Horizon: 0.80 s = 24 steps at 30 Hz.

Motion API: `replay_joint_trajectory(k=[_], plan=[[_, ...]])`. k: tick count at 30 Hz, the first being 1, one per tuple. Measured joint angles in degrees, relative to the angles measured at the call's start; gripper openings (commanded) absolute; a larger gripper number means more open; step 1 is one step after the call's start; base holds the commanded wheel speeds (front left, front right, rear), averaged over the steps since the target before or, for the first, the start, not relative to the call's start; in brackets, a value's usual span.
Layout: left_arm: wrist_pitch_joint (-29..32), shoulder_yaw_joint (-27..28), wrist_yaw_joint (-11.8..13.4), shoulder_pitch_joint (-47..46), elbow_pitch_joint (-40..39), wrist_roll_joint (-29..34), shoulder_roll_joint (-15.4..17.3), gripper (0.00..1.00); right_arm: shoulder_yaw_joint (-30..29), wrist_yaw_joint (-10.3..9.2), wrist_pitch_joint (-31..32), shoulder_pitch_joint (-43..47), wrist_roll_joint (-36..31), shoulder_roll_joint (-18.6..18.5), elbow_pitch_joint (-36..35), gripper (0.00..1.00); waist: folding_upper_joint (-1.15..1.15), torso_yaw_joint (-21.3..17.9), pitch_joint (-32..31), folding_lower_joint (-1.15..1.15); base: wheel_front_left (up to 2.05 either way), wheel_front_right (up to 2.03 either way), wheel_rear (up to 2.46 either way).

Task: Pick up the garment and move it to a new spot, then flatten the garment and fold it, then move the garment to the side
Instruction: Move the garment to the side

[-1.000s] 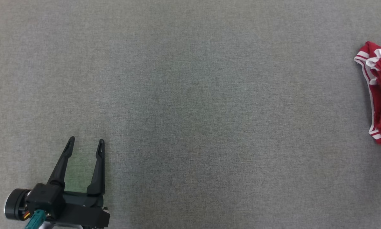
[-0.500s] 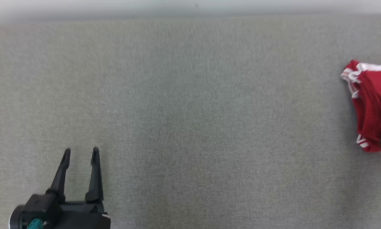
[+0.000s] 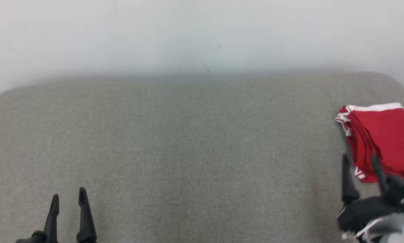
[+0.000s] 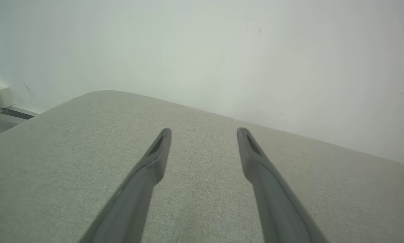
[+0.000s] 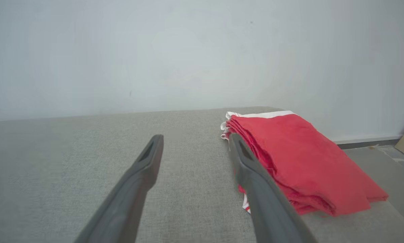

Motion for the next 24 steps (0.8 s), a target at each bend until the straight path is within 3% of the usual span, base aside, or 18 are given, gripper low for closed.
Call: replay_joint_trajectory(k=[8, 24], plan=[[0.0, -0.85, -1.1, 1.48, 4.77, 2.26, -0.26, 1.0, 4.56, 0.0, -0.98, 8.46, 4.81, 2.63, -1.82, 1.0, 0.0, 0.49, -4.85, 0.0, 0.0, 0.0, 0.0], [0.77, -4.95, -2.94, 2.58, 10.83, 2.48, 2.37, 1.0, 6.43, 0.0, 3.07, 13.22, 3.59, 3.2, -3.07, 1.0, 0.01, 0.44, -6.34, 0.02, 0.0, 0.0, 0.0]])
